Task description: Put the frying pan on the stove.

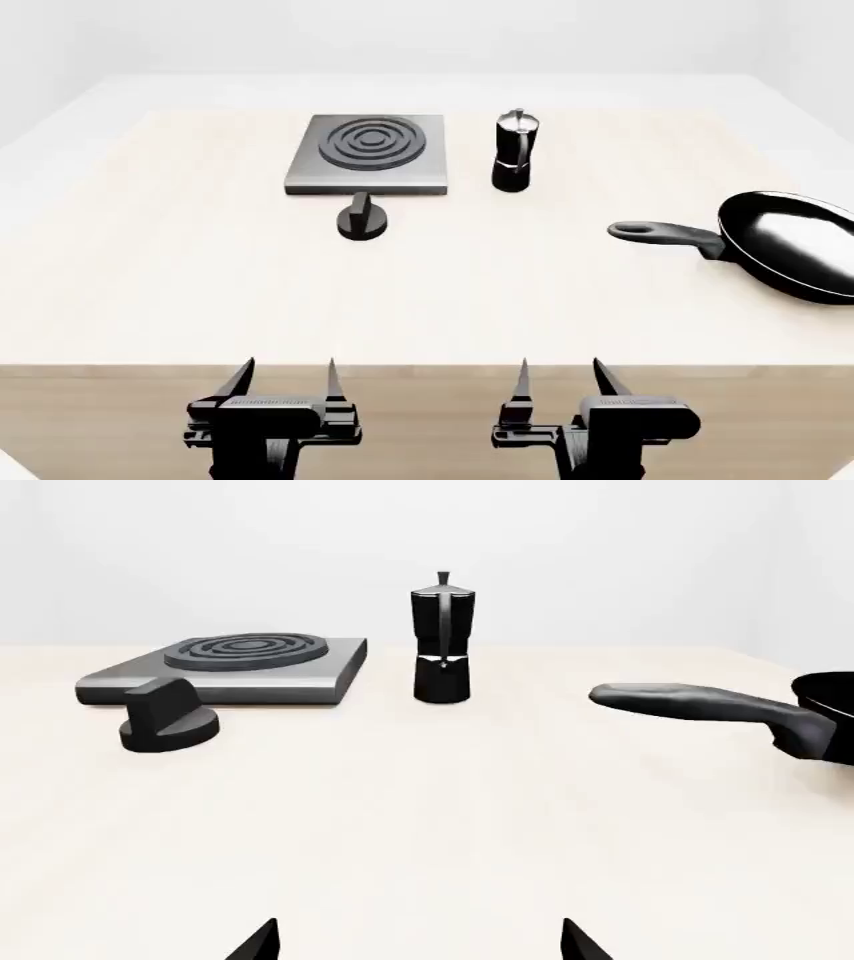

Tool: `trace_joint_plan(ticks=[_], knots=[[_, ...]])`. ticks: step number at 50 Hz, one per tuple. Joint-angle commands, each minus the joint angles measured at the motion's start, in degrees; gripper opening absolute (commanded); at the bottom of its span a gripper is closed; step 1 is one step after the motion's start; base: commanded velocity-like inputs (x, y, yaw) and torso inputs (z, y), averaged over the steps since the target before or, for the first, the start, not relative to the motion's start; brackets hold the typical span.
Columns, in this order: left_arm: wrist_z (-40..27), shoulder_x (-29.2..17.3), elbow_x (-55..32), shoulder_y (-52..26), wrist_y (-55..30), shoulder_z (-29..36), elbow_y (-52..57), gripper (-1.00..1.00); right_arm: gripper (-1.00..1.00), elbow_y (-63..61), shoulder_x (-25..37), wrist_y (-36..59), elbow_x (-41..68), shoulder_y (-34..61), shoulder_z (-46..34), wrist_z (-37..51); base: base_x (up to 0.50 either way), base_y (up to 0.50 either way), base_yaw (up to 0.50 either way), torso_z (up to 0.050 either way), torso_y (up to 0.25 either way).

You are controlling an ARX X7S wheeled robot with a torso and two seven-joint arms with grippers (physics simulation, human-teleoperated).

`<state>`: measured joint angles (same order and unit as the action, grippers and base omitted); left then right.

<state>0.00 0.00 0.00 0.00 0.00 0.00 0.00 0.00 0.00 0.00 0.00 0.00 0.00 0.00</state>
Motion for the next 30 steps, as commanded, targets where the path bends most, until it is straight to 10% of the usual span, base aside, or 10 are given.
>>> trace_joint_plan(ticks=[1,30], knots=[[-0.6,-1.1,-0.3,0.0,-1.8,1.6,1.5,1.00,1.00,-1.7,0.9,1.1,-0.8,-0.3,-1.4,2.4,0.00,0.00,0.00,0.000,0.000],[-3.5,-5.3,-3.4,3.3,-12.6,5.5,23.0,1.00,1.00,-26.1,5.0,15.1,0.4,-3.3,-6.1,6.6,0.04,0.00,0.00,0.000,0.000]])
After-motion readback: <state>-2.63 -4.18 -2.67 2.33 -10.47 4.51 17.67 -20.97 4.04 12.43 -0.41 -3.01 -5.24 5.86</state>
